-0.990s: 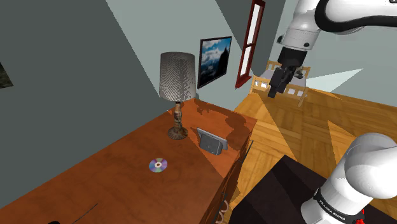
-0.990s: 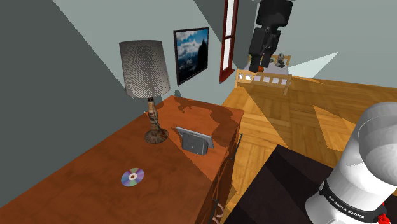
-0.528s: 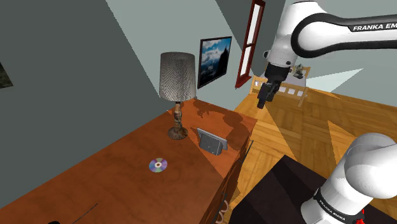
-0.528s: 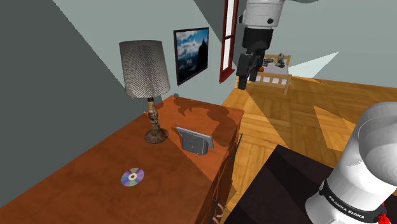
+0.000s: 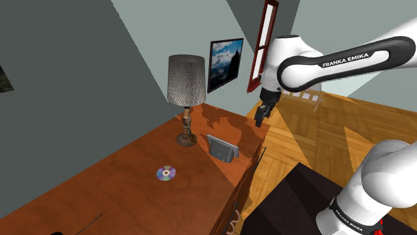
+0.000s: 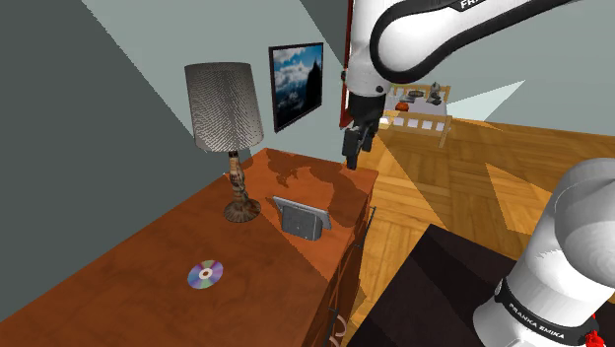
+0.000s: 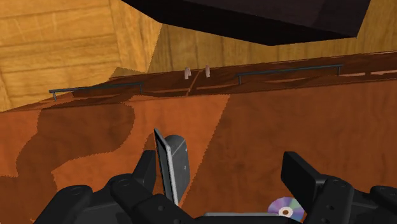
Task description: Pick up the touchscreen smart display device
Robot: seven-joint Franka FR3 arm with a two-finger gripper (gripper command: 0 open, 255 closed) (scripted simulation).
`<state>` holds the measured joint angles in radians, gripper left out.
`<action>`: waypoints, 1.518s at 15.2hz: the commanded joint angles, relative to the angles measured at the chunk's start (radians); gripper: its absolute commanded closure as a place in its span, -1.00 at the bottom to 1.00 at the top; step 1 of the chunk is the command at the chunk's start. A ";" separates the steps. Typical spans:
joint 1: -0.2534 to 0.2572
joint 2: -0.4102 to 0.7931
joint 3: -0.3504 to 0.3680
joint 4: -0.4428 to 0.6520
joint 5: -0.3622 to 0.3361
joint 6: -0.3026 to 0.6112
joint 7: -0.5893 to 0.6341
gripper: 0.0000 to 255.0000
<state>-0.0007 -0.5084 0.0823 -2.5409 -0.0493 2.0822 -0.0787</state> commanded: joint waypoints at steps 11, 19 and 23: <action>-0.082 0.461 0.055 0.059 -0.301 0.394 0.129 -1.00; -0.071 0.794 -0.004 0.238 -0.620 0.514 0.313 -1.00; -0.036 0.955 -0.060 0.359 -0.738 0.544 0.377 -1.00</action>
<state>-0.0482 0.4085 0.0359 -2.2090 -0.7547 2.6183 0.2783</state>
